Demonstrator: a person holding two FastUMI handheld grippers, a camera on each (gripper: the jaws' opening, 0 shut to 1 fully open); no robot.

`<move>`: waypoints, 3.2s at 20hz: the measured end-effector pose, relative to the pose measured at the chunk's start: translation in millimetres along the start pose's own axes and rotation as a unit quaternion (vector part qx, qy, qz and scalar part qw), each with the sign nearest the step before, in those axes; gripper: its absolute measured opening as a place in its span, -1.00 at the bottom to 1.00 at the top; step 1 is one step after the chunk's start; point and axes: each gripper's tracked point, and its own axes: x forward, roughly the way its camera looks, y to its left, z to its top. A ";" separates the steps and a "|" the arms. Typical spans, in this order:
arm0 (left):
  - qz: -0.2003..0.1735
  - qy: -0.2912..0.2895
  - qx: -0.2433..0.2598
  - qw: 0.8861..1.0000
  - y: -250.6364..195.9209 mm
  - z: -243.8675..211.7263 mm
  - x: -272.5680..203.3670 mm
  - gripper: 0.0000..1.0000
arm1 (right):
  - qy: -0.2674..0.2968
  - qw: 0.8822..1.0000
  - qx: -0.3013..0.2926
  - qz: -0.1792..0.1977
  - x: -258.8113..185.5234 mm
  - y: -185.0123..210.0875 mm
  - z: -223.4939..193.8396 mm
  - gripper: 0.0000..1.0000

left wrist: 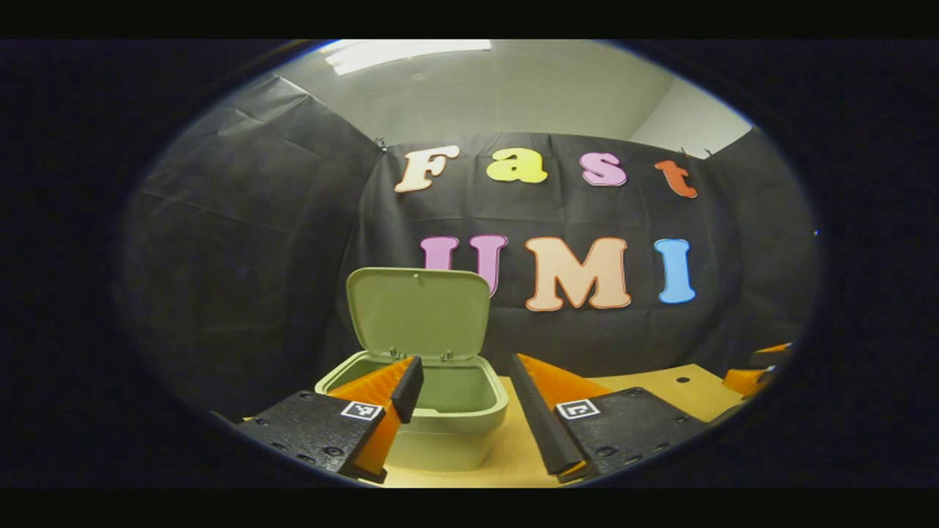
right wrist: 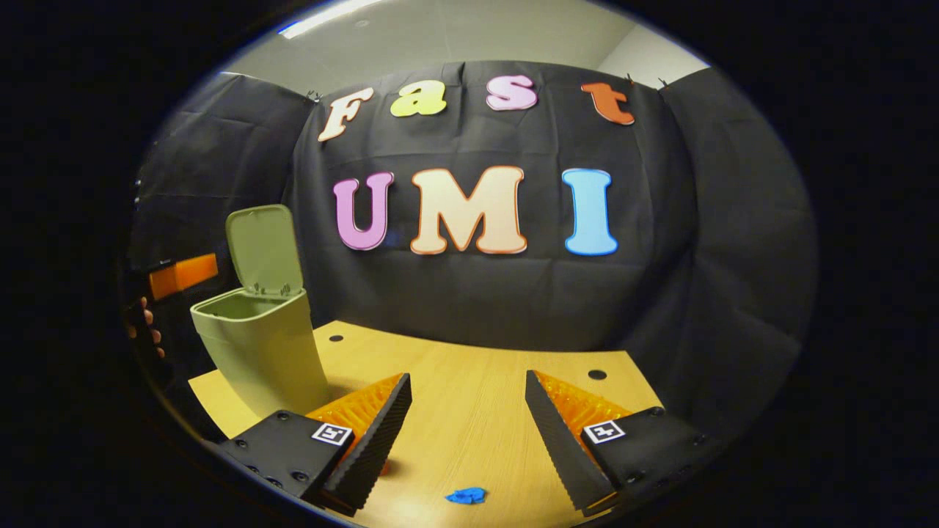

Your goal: Press the lid of the desktop garbage bin to open it, pick up the crumpled paper on the desktop and throw it into the bin, then pick up the pop can on the desktop and drop it into the bin, and finally close the garbage bin lid.

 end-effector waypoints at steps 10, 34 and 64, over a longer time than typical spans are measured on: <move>0.014 -0.012 0.033 0.999 -2.2 19.7 -33.4 0.84 | 0.131 0.988 -0.077 0.020 48.6 -3.4 -127.1 0.97; 0.060 -0.015 0.091 0.994 48.2 34.6 -58.8 0.99 | 0.288 0.957 -0.026 0.025 60.3 7.7 -226.0 -0.72; 0.077 0.032 0.079 0.993 158.0 -18.6 -19.5 0.89 | -0.040 0.979 -0.056 0.189 124.4 261.2 95.2 -0.74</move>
